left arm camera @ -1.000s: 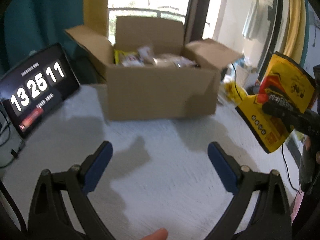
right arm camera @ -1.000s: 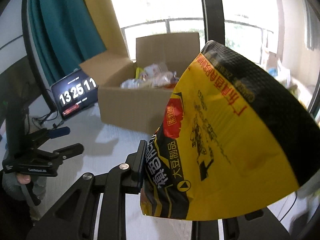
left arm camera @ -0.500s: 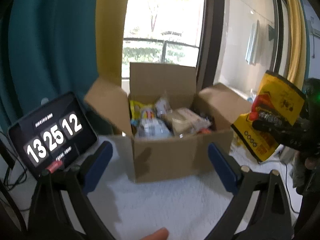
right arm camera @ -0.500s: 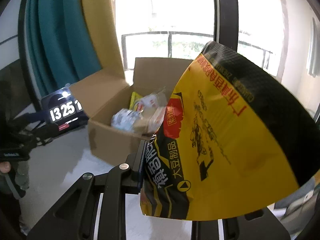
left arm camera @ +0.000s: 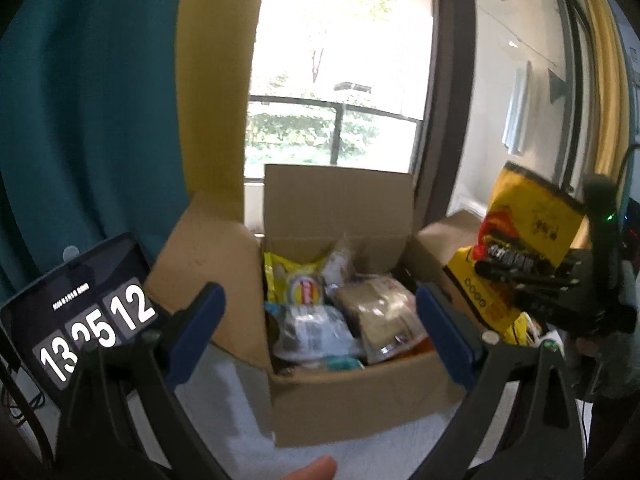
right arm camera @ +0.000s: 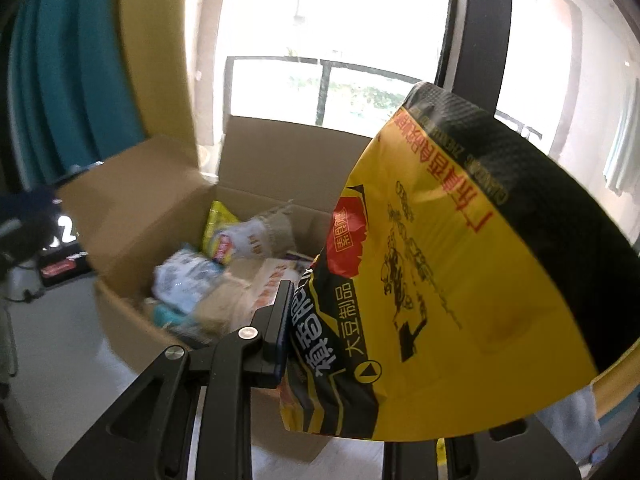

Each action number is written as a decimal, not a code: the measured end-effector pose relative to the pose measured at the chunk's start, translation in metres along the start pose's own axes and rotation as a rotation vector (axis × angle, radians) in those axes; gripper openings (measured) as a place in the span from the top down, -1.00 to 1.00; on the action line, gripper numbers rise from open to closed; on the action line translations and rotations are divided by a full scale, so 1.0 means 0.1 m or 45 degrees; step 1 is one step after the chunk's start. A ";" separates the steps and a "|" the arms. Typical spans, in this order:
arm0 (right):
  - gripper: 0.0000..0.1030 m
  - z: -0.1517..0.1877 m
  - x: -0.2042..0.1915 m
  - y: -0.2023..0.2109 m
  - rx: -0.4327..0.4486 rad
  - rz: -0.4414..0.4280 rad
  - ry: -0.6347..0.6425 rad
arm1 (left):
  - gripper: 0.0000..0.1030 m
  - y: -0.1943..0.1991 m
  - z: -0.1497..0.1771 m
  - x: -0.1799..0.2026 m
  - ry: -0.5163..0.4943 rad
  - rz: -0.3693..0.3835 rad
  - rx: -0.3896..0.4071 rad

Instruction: Organize snacks

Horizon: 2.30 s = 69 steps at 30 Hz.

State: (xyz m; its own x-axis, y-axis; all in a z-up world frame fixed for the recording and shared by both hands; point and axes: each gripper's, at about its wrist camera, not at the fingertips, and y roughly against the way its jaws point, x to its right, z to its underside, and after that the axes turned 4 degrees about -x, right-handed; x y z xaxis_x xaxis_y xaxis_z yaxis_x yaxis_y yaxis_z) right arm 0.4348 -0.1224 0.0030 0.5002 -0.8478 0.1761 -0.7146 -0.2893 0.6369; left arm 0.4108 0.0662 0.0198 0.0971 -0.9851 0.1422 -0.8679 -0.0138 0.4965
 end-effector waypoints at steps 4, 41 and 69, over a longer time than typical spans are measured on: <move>0.50 -0.15 -0.02 -0.44 -0.059 0.059 0.043 | -0.88 -0.14 0.01 -0.16 0.039 -0.036 -0.036; -0.13 0.29 -0.63 0.56 -0.009 -0.089 -0.007 | -0.88 0.44 0.28 0.00 0.072 -0.031 -0.014; -0.22 1.31 -0.92 2.08 0.230 -0.094 -0.117 | -0.89 1.97 1.05 0.47 -0.044 -0.069 0.208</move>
State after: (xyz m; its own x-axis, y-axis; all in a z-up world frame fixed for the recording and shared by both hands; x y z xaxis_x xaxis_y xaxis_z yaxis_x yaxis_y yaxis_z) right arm 0.1761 -0.1628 0.0203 0.5133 -0.8561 0.0593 -0.7579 -0.4199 0.4993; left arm 0.1931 -0.0013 0.0340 0.1314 -0.9874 0.0882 -0.9297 -0.0919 0.3567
